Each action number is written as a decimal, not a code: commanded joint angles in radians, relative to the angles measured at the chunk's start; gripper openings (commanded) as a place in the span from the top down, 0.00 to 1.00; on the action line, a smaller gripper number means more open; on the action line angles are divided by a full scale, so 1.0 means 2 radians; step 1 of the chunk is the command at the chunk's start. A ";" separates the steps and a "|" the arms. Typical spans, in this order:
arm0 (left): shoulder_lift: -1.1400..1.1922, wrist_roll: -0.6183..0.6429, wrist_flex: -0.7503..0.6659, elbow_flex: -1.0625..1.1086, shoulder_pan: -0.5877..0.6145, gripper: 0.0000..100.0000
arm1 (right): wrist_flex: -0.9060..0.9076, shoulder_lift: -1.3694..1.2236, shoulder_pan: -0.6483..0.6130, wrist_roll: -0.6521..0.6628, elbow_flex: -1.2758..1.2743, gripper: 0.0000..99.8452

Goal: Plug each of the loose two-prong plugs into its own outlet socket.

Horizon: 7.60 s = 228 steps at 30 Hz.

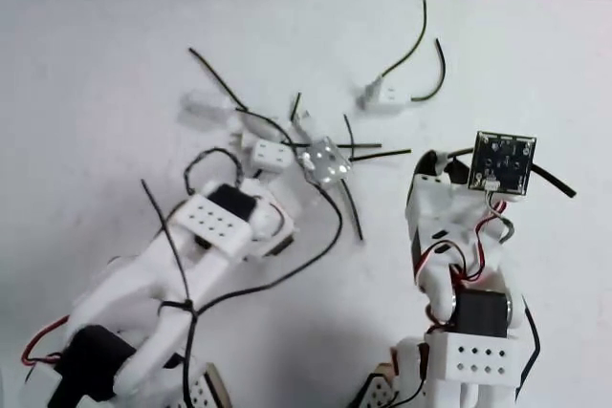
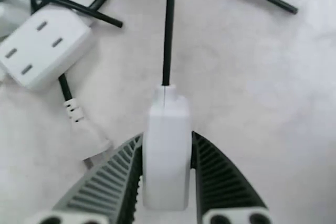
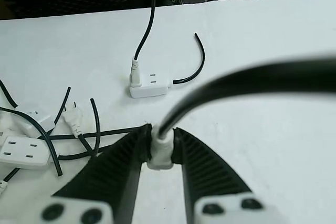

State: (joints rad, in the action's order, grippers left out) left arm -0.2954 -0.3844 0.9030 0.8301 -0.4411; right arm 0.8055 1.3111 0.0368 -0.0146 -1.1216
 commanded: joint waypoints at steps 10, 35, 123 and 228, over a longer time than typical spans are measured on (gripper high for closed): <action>0.053 0.070 0.006 -0.024 -0.028 0.75 | -0.008 0.000 0.003 -0.005 0.006 0.98; 0.054 0.010 0.002 -0.077 0.144 0.72 | -0.005 0.000 -0.033 -0.001 0.003 0.98; -0.467 0.036 0.050 0.257 0.414 0.72 | -0.289 -0.380 -0.406 0.074 -0.049 0.98; -0.468 0.035 0.036 0.273 0.413 0.72 | 0.144 -0.626 -0.185 0.056 0.520 0.80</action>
State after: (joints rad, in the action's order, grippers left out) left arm -1.2144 -0.3230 0.9981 1.3825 0.3782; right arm 1.0710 0.0054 -0.2685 0.1358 -0.1212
